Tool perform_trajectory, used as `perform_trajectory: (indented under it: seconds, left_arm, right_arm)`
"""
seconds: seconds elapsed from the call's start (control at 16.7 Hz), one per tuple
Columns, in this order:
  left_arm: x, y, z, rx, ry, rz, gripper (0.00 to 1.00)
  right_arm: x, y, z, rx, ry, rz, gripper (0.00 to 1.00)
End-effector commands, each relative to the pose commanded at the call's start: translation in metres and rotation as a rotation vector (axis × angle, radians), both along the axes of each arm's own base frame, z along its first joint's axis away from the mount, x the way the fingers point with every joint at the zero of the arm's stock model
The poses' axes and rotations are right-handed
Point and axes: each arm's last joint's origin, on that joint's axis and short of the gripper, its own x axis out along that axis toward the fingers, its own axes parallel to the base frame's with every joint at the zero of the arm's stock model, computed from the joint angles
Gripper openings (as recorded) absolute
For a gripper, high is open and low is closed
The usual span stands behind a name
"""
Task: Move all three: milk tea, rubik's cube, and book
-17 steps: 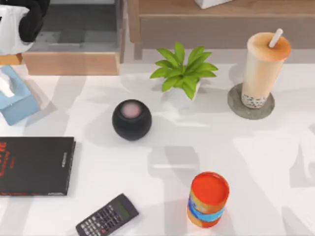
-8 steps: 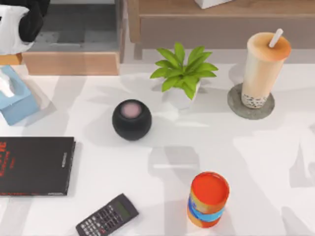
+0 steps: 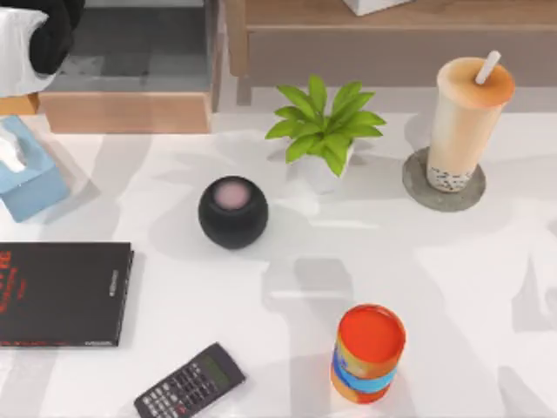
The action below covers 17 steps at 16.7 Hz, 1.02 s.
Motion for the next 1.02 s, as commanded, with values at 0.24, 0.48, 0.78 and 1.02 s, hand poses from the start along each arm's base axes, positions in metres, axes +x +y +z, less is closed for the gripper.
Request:
perform_trajectory:
  seconds: [0.24, 0.48, 0.78, 1.02]
  left_arm:
    - [-0.005, 0.000, 0.005, 0.000, 0.000, 0.000, 0.00]
    - [-0.006, 0.001, 0.007, 0.010, -0.005, 0.001, 0.00]
    - [-0.047, 0.014, 0.044, 0.207, -0.068, -0.001, 0.00]
    - [-0.107, 0.039, 0.064, 0.554, -0.101, 0.038, 0.00]
  right_arm:
    - [0.000, 0.000, 0.000, 0.000, 0.000, 0.000, 1.00]
    - [0.000, 0.000, 0.000, 0.000, 0.000, 0.000, 1.00]
    - [0.000, 0.000, 0.000, 0.000, 0.000, 0.000, 1.00]
    - [0.000, 0.000, 0.000, 0.000, 0.000, 0.000, 1.00]
